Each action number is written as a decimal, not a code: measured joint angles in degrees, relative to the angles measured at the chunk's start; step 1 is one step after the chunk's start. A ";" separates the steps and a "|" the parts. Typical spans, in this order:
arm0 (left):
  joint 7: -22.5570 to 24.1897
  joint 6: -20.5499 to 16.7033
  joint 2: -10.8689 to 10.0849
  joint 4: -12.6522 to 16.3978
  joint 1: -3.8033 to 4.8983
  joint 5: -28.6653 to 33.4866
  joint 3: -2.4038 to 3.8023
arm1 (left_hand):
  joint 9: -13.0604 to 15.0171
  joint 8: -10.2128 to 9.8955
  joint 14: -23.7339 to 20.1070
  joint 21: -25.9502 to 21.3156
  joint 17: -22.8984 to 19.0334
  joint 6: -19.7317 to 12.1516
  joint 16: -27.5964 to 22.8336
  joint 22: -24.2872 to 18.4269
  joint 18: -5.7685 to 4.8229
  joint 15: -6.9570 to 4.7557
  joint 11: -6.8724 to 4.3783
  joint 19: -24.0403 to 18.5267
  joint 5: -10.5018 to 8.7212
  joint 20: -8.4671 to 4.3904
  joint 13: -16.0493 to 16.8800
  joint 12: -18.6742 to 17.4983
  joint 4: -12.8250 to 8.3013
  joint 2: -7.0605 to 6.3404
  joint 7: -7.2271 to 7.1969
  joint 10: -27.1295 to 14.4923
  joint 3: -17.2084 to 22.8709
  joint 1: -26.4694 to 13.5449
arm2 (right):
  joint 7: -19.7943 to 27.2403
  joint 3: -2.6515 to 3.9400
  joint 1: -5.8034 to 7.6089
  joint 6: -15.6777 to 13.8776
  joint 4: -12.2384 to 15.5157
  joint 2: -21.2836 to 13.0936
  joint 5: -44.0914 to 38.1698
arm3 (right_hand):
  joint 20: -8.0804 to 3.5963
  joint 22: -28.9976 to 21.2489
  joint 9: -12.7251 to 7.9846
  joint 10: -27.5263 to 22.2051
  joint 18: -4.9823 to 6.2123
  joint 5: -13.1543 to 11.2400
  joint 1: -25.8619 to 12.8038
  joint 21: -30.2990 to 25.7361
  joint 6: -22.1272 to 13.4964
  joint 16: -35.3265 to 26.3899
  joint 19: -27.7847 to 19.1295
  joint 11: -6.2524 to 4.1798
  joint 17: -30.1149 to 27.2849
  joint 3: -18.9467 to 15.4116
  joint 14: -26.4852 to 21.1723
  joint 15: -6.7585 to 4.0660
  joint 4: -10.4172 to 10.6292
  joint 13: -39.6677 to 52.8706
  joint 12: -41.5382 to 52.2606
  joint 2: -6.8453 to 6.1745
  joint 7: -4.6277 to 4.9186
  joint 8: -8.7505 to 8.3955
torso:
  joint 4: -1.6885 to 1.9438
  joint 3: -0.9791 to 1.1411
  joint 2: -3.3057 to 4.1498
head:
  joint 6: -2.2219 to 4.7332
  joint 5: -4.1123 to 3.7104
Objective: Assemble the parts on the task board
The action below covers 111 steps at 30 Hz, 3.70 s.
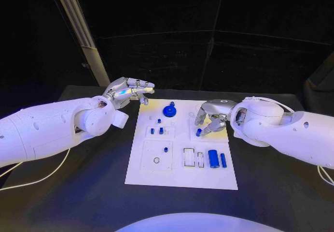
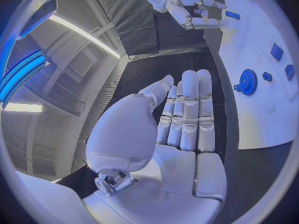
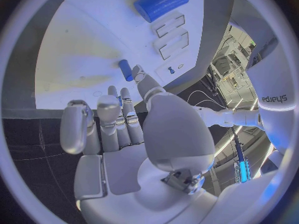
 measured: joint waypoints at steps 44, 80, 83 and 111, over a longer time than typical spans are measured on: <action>-0.29 0.05 0.16 -0.40 -0.09 0.00 -0.05 | 0.00 0.00 0.00 0.01 0.02 0.00 0.01 -0.04 0.00 0.00 -0.21 0.00 0.00 0.00 -0.02 0.00 0.00 0.00 0.00 -0.20 0.00 0.00 | 1.41 -0.09 -1.49 -1.44 -0.63 1.23 -1.89 | -1.33 0.94 0.03 8.77 0.00 -0.77 0.79 3.73 6.02 3.19 2.56 -1.03 1.53 13.22 0.39 -1.25 -4.84 -0.03 -2.17 6.76 0.68 0.20 | 0.00 -0.01 -0.07 | -0.66 -0.04; -0.33 0.04 0.60 -0.36 -0.16 0.01 -0.06 | -0.01 0.00 0.00 -0.45 -0.06 0.00 0.01 -0.11 -0.01 0.00 -0.20 0.00 0.00 0.00 0.04 0.00 0.00 0.00 0.00 -0.20 0.01 0.00 | 6.93 -0.20 -5.36 -12.48 7.56 8.24 -0.29 | -1.33 0.92 0.03 8.77 0.00 -0.65 0.78 4.23 6.23 3.51 2.56 -1.04 1.53 16.00 0.18 -1.44 -5.69 0.02 -3.39 6.87 0.48 0.19 | 0.14 -0.15 -0.05 | -1.36 1.75; -0.30 0.03 0.64 -0.32 -0.16 0.01 -0.06 | -0.01 0.00 0.00 -0.45 -0.05 0.00 0.01 -0.17 0.00 0.00 -0.20 0.00 0.00 0.00 0.04 0.00 0.00 -0.01 0.00 -0.20 0.01 0.00 | 7.30 -0.31 -6.59 -12.37 6.45 9.64 -0.38 | -1.32 0.92 0.02 8.77 0.00 -0.64 0.78 4.23 6.23 3.51 2.56 -1.04 1.53 16.23 0.18 -1.44 -5.91 0.01 -3.45 6.87 0.48 0.18 | 0.09 -0.14 -0.05 | -1.52 2.24; -0.23 0.01 0.82 -0.29 -0.14 0.01 -0.05 | -0.01 0.00 0.00 -0.45 -0.10 0.00 0.01 -0.17 -0.01 0.00 -0.20 0.00 0.00 0.00 0.08 0.00 0.00 -0.01 0.00 -0.20 0.01 0.00 | 7.74 -1.14 -8.58 -8.44 2.44 13.21 -3.19 | -1.32 0.92 0.02 8.77 0.00 -0.75 0.34 4.22 6.22 3.51 2.55 -1.04 1.53 16.77 0.18 -1.44 -5.98 -0.05 -3.36 6.43 0.48 0.18 | 0.00 -0.03 -0.05 | -2.24 3.37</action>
